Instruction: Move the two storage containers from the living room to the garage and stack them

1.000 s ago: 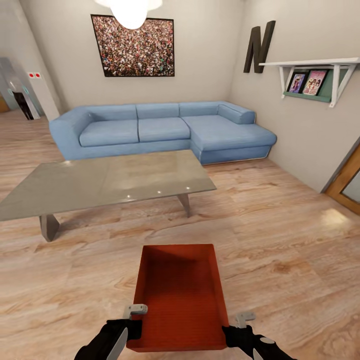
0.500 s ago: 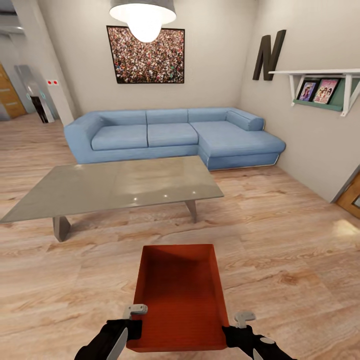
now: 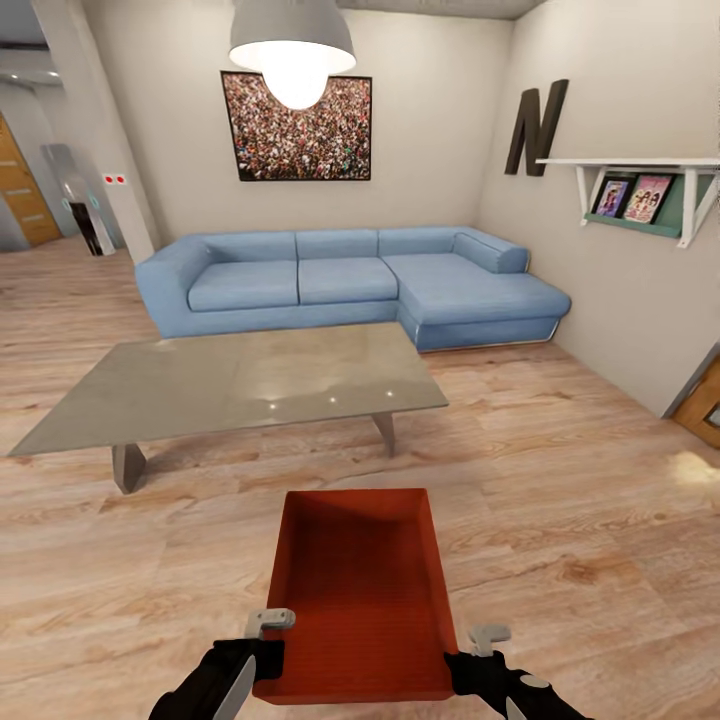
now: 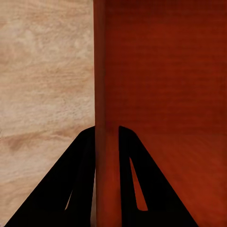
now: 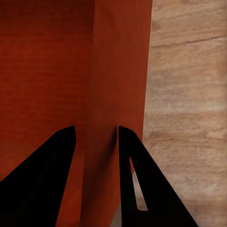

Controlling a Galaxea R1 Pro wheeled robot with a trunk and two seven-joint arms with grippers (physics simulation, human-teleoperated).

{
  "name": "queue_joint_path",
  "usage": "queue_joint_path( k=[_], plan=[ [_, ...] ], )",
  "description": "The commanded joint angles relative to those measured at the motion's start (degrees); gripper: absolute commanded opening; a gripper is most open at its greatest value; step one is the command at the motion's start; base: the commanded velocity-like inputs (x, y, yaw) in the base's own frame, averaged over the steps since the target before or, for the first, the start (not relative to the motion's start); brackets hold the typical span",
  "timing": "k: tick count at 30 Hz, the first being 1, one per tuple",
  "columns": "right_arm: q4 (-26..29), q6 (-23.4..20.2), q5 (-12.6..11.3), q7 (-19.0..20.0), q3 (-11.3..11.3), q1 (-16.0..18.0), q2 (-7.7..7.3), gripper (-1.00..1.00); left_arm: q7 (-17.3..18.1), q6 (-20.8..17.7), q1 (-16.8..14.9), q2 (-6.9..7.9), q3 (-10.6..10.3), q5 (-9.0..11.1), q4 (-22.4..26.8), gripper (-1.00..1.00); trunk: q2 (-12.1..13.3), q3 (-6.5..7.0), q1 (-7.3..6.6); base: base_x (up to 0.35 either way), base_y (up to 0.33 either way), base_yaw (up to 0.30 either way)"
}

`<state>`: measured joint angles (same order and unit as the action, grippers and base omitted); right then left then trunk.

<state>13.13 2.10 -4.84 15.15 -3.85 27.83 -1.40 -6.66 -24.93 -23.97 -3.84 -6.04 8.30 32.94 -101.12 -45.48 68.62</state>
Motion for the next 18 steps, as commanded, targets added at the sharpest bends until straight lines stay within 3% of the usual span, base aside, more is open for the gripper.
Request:
queue_joint_path(
  k=[1, 14, 18],
  plan=[
    [-0.04, 0.19, -0.52, 0.03, -0.46, 0.04, -0.1, -1.0, -0.81, -0.38, -0.02, 0.24, -0.2, -0.39, 0.11, -1.0, 0.4, 0.23, -0.23, 0.0, 0.0, 0.0],
    [-0.04, 0.19, -0.52, -0.03, -0.46, 0.04, -0.1, -1.0, -0.81, -0.38, -0.02, 0.31, -0.2, -0.45, 0.11, -1.0, 5.61, 3.69, -3.09, 0.0, 0.0, 0.018],
    [-0.04, 0.19, -0.46, -0.03, -0.46, 0.04, -0.1, -1.0, -0.81, -0.38, -0.02, 0.33, -0.2, -0.46, 0.11, -1.0, 7.21, 4.71, -3.97, 0.0, 0.0, 0.126]
  ],
)
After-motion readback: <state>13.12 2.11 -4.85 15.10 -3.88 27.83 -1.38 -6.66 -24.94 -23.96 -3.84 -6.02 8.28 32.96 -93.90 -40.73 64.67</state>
